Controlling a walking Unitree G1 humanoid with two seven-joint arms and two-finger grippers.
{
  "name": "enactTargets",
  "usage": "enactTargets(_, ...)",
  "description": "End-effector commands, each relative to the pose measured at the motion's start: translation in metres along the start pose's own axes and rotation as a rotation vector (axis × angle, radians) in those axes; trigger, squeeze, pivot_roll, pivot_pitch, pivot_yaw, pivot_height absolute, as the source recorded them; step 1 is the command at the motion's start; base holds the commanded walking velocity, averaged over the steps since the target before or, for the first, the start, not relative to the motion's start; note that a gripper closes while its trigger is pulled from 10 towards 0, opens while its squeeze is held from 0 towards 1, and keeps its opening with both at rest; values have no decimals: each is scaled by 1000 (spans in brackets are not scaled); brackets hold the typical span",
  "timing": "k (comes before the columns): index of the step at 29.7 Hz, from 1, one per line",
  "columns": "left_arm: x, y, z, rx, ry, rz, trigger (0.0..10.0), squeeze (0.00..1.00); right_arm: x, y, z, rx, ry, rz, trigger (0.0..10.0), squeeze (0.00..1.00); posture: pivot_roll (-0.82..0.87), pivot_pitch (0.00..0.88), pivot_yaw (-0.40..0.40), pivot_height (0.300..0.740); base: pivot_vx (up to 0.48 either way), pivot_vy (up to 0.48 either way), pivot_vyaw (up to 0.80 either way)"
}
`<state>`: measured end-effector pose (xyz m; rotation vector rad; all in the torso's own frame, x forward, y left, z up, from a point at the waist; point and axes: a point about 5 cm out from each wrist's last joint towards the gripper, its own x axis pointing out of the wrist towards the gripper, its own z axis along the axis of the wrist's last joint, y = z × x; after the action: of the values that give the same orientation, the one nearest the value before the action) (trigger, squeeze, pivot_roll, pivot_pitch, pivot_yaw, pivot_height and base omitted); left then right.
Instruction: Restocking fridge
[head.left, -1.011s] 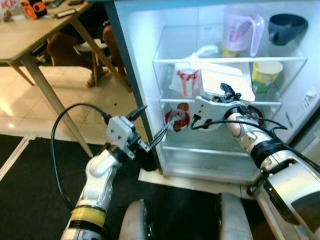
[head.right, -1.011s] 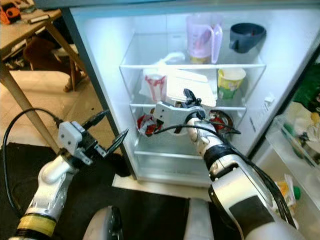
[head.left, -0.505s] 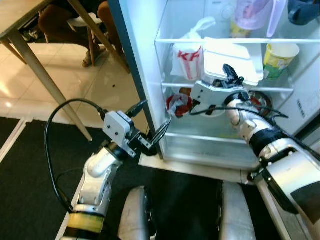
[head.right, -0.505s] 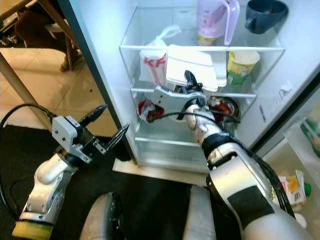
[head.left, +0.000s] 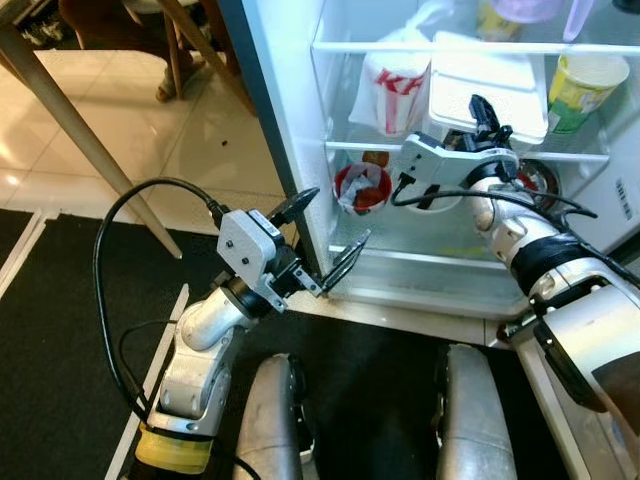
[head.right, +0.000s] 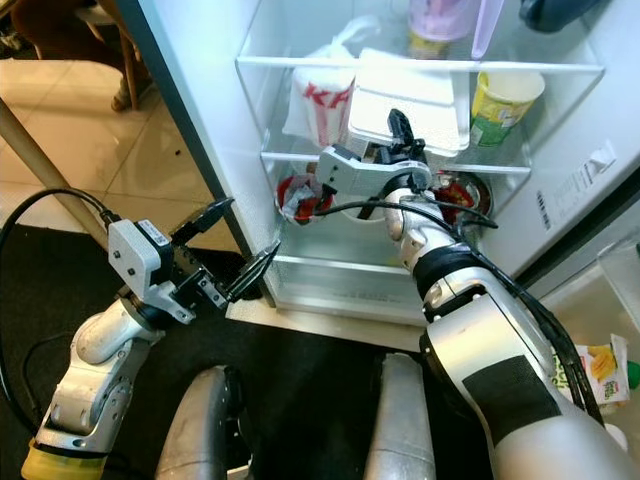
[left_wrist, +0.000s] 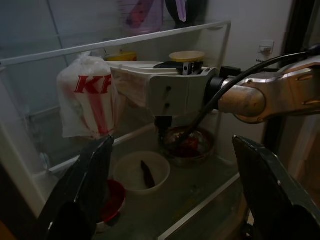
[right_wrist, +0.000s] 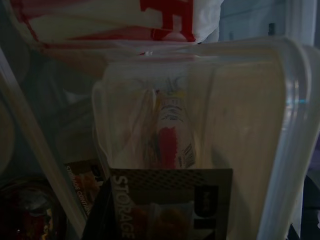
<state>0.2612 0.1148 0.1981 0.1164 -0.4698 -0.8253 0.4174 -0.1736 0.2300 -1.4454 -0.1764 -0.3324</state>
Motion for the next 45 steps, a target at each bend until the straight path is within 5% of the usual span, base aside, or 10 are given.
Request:
enactTargets(1,-2,-2,4,-4,6,-11,10000,0,3,-5,-2,-6,13,-15,10000,0,122,403,85,580,0,0,0)
enactTargets(12,2,-3,16,-2,-6,-20,10000,0,10,-21,1,-34,9,-75,10000,27,140,422,88,580,0,0,0)
enactTargets(13,2,-4,17,-3,-7,-21,10000,0,11,-23,2,-36,9,-85,10000,102,144,423,88,580,0,0,0)
enactTargets(14,2,-4,18,-4,-6,-21,10000,0,12,-24,2,-35,12,-93,10000,416,144,423,88,580,0,0,0)
enactTargets(15,2,-4,18,-4,-6,-21,10000,0,12,-24,2,-35,12,-93,10000,416,144,423,88,580,0,0,0)
enactTargets(16,2,-4,20,-5,-5,-16,10000,0,11,-24,1,-22,22,-92,10000,1000,155,422,86,580,0,0,0)
enactTargets(28,1,-3,24,-7,3,-3,10000,0,10,-20,-3,8,32,-79,10000,1000,152,412,81,580,0,0,0)
enactTargets(45,4,-5,22,-26,2,1,10000,0,3,-1,-17,59,7,100,10000,1000,122,402,80,580,0,0,0)
